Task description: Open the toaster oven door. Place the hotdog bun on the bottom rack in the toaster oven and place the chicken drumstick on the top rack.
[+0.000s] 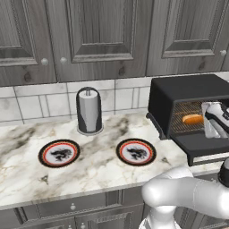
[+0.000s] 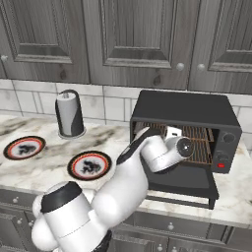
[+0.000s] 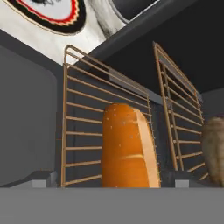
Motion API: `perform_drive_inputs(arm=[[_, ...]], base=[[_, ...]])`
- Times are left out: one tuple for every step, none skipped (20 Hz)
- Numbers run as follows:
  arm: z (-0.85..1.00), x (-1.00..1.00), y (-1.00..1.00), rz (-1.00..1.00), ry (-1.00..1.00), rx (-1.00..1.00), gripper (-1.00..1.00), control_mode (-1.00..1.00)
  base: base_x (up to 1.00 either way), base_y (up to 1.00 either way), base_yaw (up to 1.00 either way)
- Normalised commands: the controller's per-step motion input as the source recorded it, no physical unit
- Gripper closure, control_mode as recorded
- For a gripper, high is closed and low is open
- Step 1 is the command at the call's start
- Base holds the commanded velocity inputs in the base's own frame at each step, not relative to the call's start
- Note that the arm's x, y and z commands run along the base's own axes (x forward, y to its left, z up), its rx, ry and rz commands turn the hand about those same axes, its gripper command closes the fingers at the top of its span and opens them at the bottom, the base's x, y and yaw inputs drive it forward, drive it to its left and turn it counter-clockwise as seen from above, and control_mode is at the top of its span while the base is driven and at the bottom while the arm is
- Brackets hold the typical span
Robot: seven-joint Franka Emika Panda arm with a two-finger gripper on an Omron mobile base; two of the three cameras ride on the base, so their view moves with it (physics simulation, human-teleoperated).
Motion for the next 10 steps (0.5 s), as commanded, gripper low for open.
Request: perform_drive_inputs(arm=[[0.49, -0.61, -0.39, 0.15, 0.00, 0.00, -1.00, -1.00], [0.57, -0.46, -0.24, 0.16, 0.04, 0.00, -1.00, -1.00], [0.61, -0.46, -0.05, 0.23, 0.07, -0.06, -1.00, -1.00], [0.61, -0.40, 0.00, 0.28, 0.13, -0.15, -1.00, -1.00], [0.61, -0.39, 0.00, 0.36, 0.19, -0.25, -1.00, -1.00], [0.44, -0.45, 0.00, 0.44, 0.20, -0.31, -1.00, -1.00], [0.30, -0.47, 0.00, 0.48, 0.21, -0.34, -1.00, -1.00], [0.10, -0.58, 0.00, 0.50, 0.15, -0.36, -1.00, -1.00], [0.00, -0.64, 0.00, 0.51, 0.11, -0.35, -1.00, -1.00], [0.00, -0.59, 0.00, 0.53, 0.10, -0.36, -1.00, -1.00]], base=[[0.00, 0.00, 0.00], [0.00, 0.00, 0.00], [0.00, 0.00, 0.00], [0.00, 0.00, 0.00], [0.00, 0.00, 0.00], [0.00, 0.00, 0.00], [0.00, 0.00, 0.00], [0.00, 0.00, 0.00], [0.00, 0.00, 0.00], [0.00, 0.00, 0.00]])
